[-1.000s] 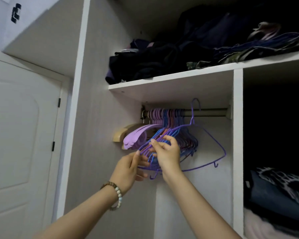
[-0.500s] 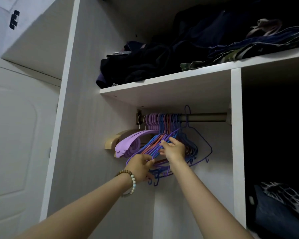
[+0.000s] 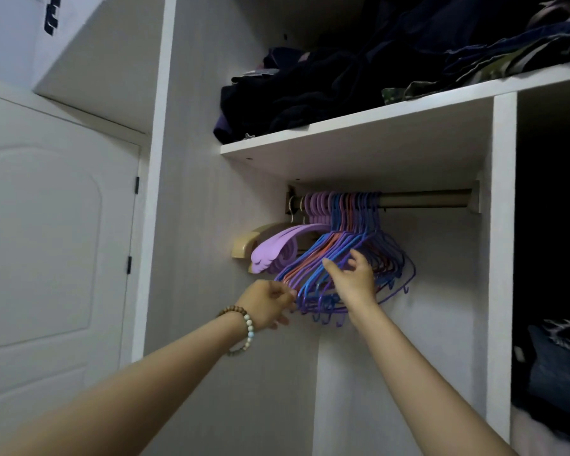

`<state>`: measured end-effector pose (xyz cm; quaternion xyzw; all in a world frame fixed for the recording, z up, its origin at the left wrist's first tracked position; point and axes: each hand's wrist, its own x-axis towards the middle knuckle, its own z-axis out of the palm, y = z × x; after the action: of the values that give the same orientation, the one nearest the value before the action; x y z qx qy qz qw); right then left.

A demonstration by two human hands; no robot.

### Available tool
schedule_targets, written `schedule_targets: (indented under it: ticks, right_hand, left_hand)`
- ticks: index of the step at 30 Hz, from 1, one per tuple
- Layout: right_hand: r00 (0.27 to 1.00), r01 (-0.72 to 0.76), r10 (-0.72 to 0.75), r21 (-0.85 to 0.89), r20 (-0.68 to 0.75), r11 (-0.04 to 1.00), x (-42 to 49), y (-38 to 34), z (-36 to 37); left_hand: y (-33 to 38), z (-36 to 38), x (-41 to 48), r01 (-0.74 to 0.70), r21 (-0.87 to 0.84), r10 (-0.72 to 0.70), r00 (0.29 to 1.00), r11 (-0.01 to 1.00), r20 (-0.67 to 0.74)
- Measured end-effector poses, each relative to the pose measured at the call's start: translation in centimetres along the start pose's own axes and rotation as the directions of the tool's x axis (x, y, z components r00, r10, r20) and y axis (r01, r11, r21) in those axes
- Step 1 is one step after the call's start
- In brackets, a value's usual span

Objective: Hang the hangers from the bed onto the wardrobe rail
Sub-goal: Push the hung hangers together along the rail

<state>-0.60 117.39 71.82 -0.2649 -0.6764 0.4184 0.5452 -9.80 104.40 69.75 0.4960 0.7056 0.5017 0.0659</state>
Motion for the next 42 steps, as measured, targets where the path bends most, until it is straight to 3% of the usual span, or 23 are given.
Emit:
schedule_targets:
  ticks: [5,9,12,15,19,25,33,42]
  right_hand:
    - [0.98,0.198,-0.198,-0.039,0.016,0.979,-4.2,-3.5,2.3]
    - [0.966,0.238,-0.242,0.057,0.086,0.97,-8.2,-6.5,7.0]
    - [0.945,0.243,-0.258,0.098,0.199,0.965,-11.8,-8.1,11.8]
    - [0.882,0.202,-0.236,0.125,0.408,0.971,-16.3,-9.1,16.8]
    - [0.719,0.13,-0.197,0.149,0.666,0.98,-24.2,-10.7,23.9]
    - [0.394,0.14,-0.146,0.098,0.907,0.985,-39.2,-11.5,34.8]
    - [0.025,0.08,-0.028,0.026,0.999,0.996,-62.8,-8.3,46.0]
    - [-0.223,0.051,0.12,-0.112,0.967,0.992,-86.6,-0.4,51.3]
  left_hand:
    - [-1.7,-5.3,-3.5,-0.047,0.016,0.048,0.994,0.999,-0.1]
    - [-3.7,-11.3,-8.1,-0.044,0.074,0.059,0.975,0.996,-0.214]
    - [-5.7,-16.7,-12.6,0.002,0.108,0.031,0.951,0.994,-0.308]
    - [-8.4,-22.1,-17.9,0.085,0.153,-0.017,0.917,0.985,-0.399]
    - [-12.9,-29.2,-26.2,0.223,0.138,-0.119,0.841,0.965,-0.528]
    - [-20.8,-38.3,-42.5,0.484,0.093,-0.313,0.688,0.87,-0.655]
    - [-32.2,-43.3,-65.8,0.705,-0.19,-0.579,0.365,0.683,-0.729]
    - [-44.2,-41.7,-86.9,0.799,-0.433,-0.759,0.043,0.416,-0.649]
